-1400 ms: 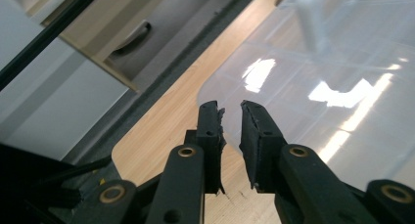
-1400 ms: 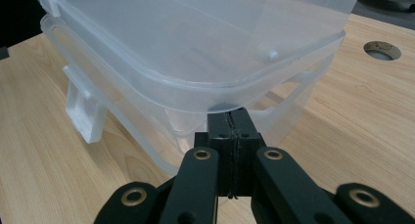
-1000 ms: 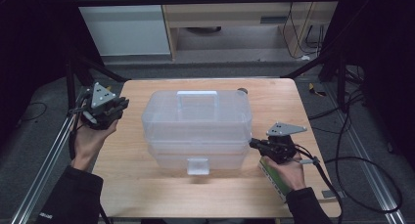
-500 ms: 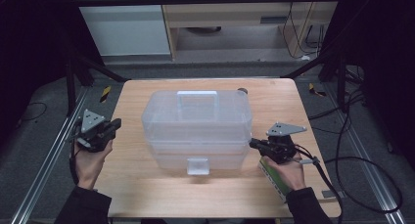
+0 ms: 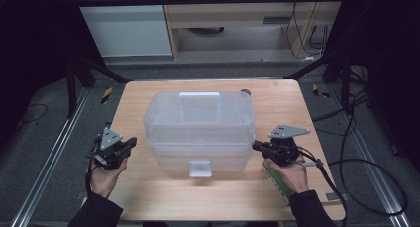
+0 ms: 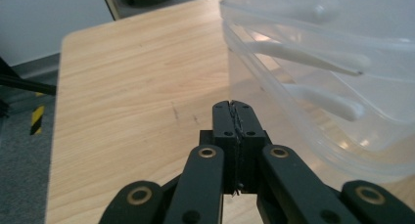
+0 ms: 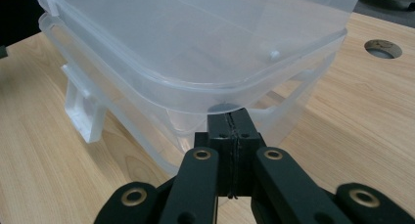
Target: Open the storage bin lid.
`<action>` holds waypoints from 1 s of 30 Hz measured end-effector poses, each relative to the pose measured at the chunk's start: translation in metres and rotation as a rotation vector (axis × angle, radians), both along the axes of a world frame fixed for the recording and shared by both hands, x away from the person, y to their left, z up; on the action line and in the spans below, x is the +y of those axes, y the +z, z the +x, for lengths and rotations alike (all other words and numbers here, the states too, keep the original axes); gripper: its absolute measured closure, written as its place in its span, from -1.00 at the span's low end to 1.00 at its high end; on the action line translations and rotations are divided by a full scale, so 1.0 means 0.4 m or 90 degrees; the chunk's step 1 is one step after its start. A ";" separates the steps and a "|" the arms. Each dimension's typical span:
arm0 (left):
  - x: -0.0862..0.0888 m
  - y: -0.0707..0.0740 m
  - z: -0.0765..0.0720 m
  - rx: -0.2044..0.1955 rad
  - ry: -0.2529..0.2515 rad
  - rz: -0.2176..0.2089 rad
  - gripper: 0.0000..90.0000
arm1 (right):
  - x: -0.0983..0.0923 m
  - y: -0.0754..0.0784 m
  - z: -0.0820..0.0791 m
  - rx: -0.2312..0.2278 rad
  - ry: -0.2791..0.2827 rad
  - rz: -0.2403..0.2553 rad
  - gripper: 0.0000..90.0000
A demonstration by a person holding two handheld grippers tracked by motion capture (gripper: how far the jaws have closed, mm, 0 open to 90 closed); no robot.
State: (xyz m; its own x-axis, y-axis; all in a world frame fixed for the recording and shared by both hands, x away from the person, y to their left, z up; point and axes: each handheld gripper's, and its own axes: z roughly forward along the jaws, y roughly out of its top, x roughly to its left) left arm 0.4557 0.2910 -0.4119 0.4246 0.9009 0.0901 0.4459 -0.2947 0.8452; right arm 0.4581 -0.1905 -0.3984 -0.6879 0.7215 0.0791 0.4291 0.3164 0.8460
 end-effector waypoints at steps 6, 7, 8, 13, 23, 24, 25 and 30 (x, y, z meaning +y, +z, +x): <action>-0.029 -0.005 -0.003 0.008 -0.032 0.009 0.98 | 0.001 -0.002 0.002 -0.002 0.001 0.000 1.00; -0.032 -0.003 -0.005 0.007 -0.040 0.008 0.98 | 0.001 -0.001 0.002 -0.002 0.001 0.000 1.00; -0.036 -0.001 -0.007 0.005 -0.044 0.009 0.98 | 0.001 -0.001 0.002 -0.002 0.001 0.000 1.00; -0.058 0.012 -0.018 -0.006 -0.069 0.008 0.98 | 0.002 -0.001 0.002 -0.001 -0.001 0.002 1.00; -0.085 0.032 -0.028 -0.024 -0.086 0.006 0.98 | 0.001 0.001 0.002 -0.004 -0.002 0.008 1.00; -0.086 0.033 -0.028 -0.027 -0.085 0.007 0.98 | 0.001 0.004 0.002 -0.006 -0.004 0.007 1.00; -0.086 0.033 -0.028 -0.027 -0.085 0.007 0.98 | 0.001 0.004 0.002 -0.006 -0.004 0.007 1.00; -0.087 0.045 -0.025 -0.036 -0.083 0.003 0.98 | 0.003 0.013 0.002 -0.020 -0.008 0.009 1.00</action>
